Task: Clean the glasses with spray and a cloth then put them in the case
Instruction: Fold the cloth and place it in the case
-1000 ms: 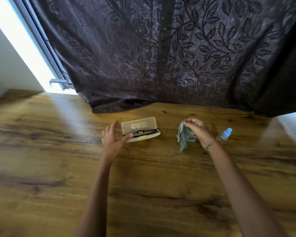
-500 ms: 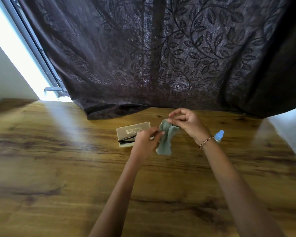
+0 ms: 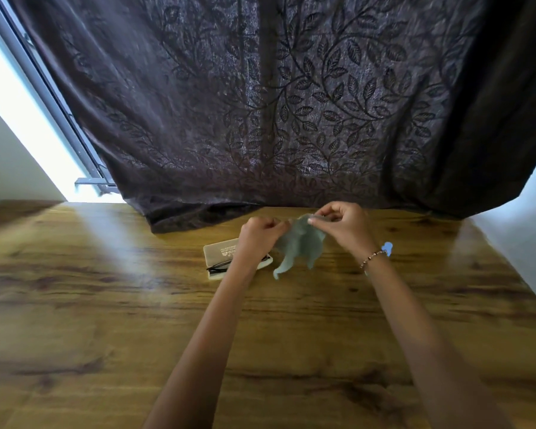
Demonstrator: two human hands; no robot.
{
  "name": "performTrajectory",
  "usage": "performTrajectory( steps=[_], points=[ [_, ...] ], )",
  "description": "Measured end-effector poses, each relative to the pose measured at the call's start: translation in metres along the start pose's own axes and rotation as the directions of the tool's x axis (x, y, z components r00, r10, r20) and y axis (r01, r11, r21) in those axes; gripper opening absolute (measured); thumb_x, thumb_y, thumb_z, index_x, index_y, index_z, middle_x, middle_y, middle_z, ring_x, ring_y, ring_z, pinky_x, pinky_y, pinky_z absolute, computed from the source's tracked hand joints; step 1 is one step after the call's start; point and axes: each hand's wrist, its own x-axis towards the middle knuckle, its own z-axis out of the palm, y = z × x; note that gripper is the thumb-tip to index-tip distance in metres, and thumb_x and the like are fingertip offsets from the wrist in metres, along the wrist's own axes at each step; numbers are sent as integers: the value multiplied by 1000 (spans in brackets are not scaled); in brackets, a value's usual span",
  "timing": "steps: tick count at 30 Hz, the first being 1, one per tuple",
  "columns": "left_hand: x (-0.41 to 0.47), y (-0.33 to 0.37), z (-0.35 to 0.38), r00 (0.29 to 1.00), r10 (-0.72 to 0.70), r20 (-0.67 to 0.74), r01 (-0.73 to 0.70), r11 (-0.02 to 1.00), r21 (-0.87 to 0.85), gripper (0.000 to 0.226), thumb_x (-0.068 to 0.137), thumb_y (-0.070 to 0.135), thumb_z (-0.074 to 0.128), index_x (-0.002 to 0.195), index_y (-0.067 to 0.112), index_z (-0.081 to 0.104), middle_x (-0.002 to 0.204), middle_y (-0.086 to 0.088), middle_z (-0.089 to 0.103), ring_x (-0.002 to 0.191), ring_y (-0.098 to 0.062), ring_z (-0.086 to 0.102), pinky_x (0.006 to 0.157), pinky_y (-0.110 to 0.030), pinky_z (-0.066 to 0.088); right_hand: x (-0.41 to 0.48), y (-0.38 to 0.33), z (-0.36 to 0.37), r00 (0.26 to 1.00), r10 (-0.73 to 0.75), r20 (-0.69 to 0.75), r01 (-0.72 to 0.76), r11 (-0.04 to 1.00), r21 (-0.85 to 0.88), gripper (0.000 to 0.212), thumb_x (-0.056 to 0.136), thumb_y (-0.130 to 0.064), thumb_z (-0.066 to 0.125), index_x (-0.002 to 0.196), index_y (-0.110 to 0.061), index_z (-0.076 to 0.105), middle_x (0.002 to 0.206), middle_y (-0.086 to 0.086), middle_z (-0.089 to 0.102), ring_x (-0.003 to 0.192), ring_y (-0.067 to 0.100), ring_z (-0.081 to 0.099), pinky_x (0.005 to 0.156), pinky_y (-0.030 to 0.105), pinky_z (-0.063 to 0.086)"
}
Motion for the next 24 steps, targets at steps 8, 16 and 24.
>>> performTrajectory(
  steps=[8,16,24],
  points=[
    [-9,19,-4,998,-65,1,63,959,-276,22,86,36,66,85,15,69,74,3,66,61,-4,61,56,-18,49,-9,-10,-1,996,-80,-30,85,979,186,12,75,-24,78,70,-33,72,73,-13,72,72,-4,64,62,11,49],
    [-7,30,-3,972,-184,147,233,843,-485,21,93,16,60,73,13,53,43,9,60,39,-2,57,55,-23,53,-3,-12,11,998,-48,31,41,979,201,7,76,-23,79,76,-21,72,76,-5,71,72,6,65,67,24,54],
    [-8,26,1,964,-238,115,257,744,-616,13,93,14,59,90,11,47,63,-3,71,53,-9,68,48,-20,53,-13,-12,14,956,-168,242,190,979,-70,47,65,-43,81,104,-20,69,98,-10,59,94,8,58,83,22,50]
  ],
)
